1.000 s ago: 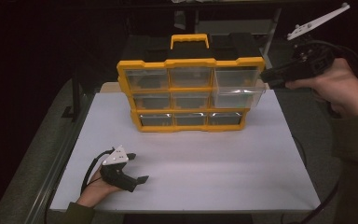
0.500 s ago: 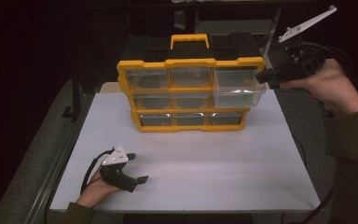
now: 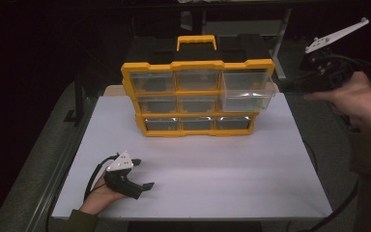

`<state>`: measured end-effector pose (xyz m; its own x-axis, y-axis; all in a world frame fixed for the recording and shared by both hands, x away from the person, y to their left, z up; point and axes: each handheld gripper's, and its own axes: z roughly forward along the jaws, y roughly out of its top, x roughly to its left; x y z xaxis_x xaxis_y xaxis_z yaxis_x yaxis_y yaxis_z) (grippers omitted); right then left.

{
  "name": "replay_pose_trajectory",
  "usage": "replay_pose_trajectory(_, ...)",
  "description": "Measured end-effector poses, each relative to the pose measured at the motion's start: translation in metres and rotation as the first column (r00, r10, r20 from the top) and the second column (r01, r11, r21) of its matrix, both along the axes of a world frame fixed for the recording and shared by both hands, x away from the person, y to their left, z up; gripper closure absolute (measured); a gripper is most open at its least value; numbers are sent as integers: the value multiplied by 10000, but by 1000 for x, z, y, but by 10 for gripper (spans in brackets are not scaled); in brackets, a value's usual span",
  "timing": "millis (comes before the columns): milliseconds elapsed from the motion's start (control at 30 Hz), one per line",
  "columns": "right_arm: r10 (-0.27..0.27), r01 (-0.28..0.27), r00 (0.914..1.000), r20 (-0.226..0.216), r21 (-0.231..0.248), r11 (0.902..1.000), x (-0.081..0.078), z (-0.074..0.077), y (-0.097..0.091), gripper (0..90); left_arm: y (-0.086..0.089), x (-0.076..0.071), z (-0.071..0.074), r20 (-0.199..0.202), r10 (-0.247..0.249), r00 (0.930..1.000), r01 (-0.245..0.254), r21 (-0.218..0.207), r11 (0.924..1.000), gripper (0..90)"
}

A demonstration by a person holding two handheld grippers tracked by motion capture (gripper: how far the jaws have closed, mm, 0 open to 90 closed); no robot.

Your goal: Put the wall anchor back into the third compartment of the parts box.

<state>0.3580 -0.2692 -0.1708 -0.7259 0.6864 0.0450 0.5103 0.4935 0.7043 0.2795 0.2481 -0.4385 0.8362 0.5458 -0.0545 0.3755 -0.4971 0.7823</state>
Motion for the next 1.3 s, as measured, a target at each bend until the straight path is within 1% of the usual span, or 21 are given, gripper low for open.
replay_pose_trajectory(100, -38, 38, 10000, 6, -23, 10000, -2, -11, -1, 884, 0, 0, 0, -6, 26, 10000, -26, -30, 10000, 23)
replay_pose_trajectory(133, -64, 64, 10000, 19, -126, 9999, -3, -16, -2, 883, 0, 0, 0, -24, 30, 10000, -30, -33, 10000, 22)
replay_pose_trajectory(167, -69, 70, 10000, 37, -122, 9999, -3, -20, -2, 882, 0, 0, 0, 27, 5, 10000, -5, -10, 10000, 22)
replay_pose_trajectory(200, -107, 106, 9999, -57, -153, 9998, -5, -25, -2, 879, 0, 0, 0, 27, 10, 10000, -10, -14, 10000, 23)
replay_pose_trajectory(300, -72, 69, 10000, -70, -294, 9995, -8, -40, 0, 875, 0, 0, 0, 19, 0, 10000, 0, 10, 10000, 23)
replay_pose_trajectory(367, -96, 92, 9999, -141, -279, 9996, -11, -51, 1, 869, 0, 0, 0, 44, -31, 10000, 31, 29, 10000, 22)
replay_pose_trajectory(433, -36, 32, 9999, -161, -220, 9998, -13, -60, 3, 851, -1, 0, -1, 71, -5, 10000, 5, -10, 10000, 23)
replay_pose_trajectory(533, 96, -98, 9998, -155, -168, 9998, -18, -74, 7, 822, -1, 0, 0, 45, -14, 10000, 14, 44, 10000, 22)
replay_pose_trajectory(600, 275, -276, 9996, -37, -202, 9994, -20, -85, 11, 802, -1, 0, -1, 31, -22, 10000, 22, -1, 10000, 23)
replay_pose_trajectory(633, 313, -313, 9995, -43, -210, 9993, -21, -89, 13, 793, -1, 0, -1, -22, -39, 10000, 39, 39, 10000, 23)
replay_pose_trajectory(667, 303, -306, 9994, -171, -136, 9994, -23, -94, 16, 780, -1, 0, -1, -18, -40, 10000, 40, 36, 10000, 23)
replay_pose_trajectory(767, 460, -462, 9987, -227, -101, 9989, -27, -108, 21, 744, -1, 0, -1, -2, -39, 10000, 39, 43, 10000, 22)
replay_pose_trajectory(800, 460, -462, 9987, -227, -101, 9989, -27, -108, 21, 744, -1, 0, -1, -2, -39, 10000, 39, 43, 10000, 22)
replay_pose_trajectory(833, 622, -625, 9978, -228, -116, 9980, -30, -120, 27, 690, -1, 0, -1, 0, -30, 10000, 30, 27, 10000, 23)
replay_pose_trajectory(900, 737, -740, 9971, -203, -149, 9971, -31, -128, 30, 663, -1, -1, -1, 15, -46, 10000, 46, 34, 10000, 23)
replay_pose_trajectory(933, 719, -722, 9971, -256, -137, 9973, -33, -134, 34, 637, -1, 0, -1, 24, -73, 10000, 72, 68, 10000, 22)
replay_pose_trajectory(967, 786, -789, 9967, -189, -156, 9968, -33, -137, 35, 617, -1, -1, -1, 22, -48, 10000, 48, 30, 10000, 23)
replay_pose_trajectory(1033, 794, -797, 9966, -201, -164, 9967, -36, -147, 40, 583, -1, -1, -1, 27, -48, 10000, 48, 27, 10000, 22)
replay_pose_trajectory(1067, 880, -882, 9960, -142, -166, 9960, -37, -154, 43, 552, -1, -1, -1, 35, -49, 10000, 49, 35, 10000, 23)
replay_pose_trajectory(1167, 701, -702, 9974, -135, -102, 9975, -39, -165, 46, 501, -1, -1, -1, 37, -90, 10000, 90, 74, 9999, 22)
replay_pose_trajectory(1300, 617, -614, 9980, -141, 174, 9980, -42, -185, 51, 389, -1, -1, 0, 47, -83, 10000, 83, 61, 9999, 22)
